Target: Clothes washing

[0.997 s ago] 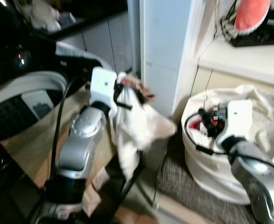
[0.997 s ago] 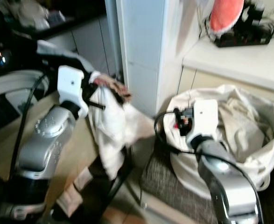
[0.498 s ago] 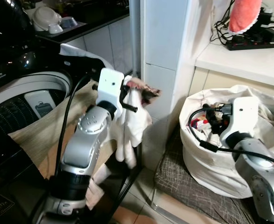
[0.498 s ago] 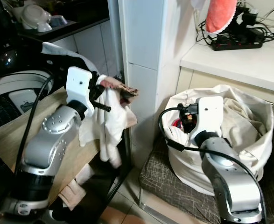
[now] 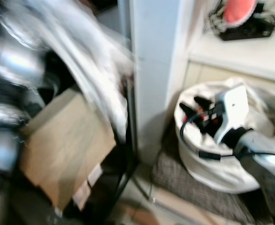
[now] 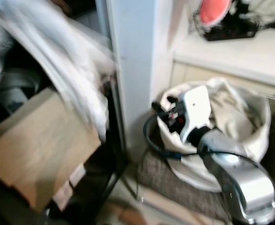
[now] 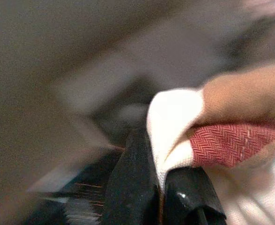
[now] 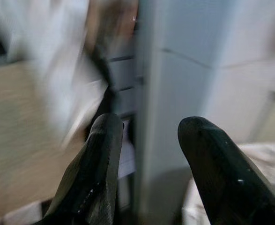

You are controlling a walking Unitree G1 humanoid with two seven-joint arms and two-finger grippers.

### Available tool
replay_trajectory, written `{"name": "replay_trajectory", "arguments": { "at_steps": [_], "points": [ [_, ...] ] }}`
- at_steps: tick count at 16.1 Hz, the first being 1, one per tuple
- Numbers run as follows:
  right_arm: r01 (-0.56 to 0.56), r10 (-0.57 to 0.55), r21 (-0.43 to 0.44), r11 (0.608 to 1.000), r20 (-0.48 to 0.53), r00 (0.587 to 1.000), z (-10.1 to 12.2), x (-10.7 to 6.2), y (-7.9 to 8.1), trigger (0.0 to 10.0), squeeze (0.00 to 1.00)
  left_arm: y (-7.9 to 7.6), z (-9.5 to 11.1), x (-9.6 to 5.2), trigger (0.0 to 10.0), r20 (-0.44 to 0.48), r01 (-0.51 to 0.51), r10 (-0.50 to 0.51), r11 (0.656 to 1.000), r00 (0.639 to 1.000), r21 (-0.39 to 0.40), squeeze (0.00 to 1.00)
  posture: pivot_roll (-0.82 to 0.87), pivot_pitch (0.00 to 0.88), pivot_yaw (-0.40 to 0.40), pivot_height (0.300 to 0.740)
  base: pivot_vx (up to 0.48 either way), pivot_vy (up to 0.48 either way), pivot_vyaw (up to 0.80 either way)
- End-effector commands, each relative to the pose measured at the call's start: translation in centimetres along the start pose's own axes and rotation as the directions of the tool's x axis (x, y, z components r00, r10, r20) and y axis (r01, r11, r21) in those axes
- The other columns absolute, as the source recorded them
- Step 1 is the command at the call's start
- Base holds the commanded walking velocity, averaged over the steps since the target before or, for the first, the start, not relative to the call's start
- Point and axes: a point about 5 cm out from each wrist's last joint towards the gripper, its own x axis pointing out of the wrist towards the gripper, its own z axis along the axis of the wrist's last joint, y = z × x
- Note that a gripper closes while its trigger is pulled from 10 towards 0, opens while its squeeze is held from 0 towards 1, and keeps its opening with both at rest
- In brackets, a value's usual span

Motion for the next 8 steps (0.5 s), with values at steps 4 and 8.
{"name": "replay_trajectory", "arguments": {
  "at_steps": [4,8],
  "points": [
    [-0.105,0.105,-0.023,0.994,0.002,0.994,0.5,0.3,1.6,10.0,0.00,1.1,-4.4,0.6,10.0,-0.144,-0.018,0.054,0.971,0.988,0.239,0.00,-0.07,0.000,0.075,0.740,0.000,0.000,0.00],
    [-0.121,0.121,-0.004,0.993,-0.003,0.993,0.8,1.0,2.0,10.0,0.00,-8.7,-9.3,-4.6,10.0,-0.446,0.419,-0.370,0.908,0.815,0.012,0.00,-0.07,0.000,0.069,0.740,0.000,0.000,0.00]
  ]
}}
